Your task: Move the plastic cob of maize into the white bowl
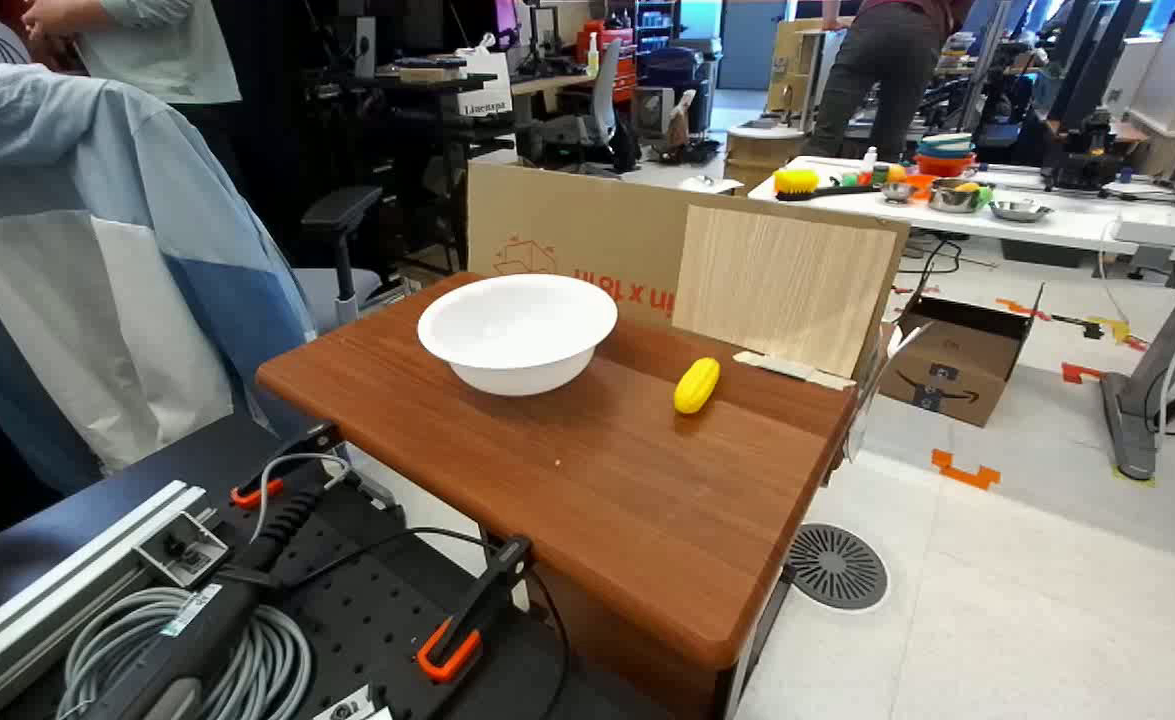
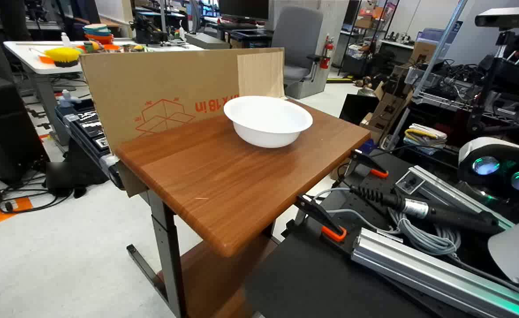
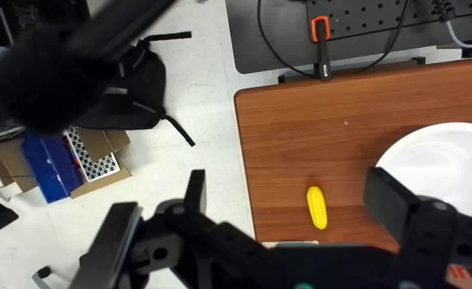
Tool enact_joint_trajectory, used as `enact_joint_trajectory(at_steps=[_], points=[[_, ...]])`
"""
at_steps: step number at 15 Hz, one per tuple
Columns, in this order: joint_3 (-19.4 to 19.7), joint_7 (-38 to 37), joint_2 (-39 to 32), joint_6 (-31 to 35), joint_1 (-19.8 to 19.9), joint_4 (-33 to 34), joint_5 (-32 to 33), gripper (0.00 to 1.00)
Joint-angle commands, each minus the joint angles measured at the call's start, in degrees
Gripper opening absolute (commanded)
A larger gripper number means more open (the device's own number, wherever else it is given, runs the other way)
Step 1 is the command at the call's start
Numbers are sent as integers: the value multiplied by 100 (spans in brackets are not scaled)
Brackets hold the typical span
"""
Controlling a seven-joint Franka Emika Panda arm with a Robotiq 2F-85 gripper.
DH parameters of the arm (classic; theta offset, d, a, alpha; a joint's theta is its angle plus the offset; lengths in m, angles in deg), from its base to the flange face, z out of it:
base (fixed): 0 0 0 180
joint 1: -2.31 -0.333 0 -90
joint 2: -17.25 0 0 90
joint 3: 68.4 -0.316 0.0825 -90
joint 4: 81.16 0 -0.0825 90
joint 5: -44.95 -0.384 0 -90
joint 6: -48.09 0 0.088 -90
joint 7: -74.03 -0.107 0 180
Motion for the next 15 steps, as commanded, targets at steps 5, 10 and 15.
enact_joint_trajectory(at_steps=[5,10,15], points=[[72,-33,1,-26,-92,20,35,100],[72,-33,1,-26,-92,20,35,100],[156,104,-542,927,-313,203,-183,100]])
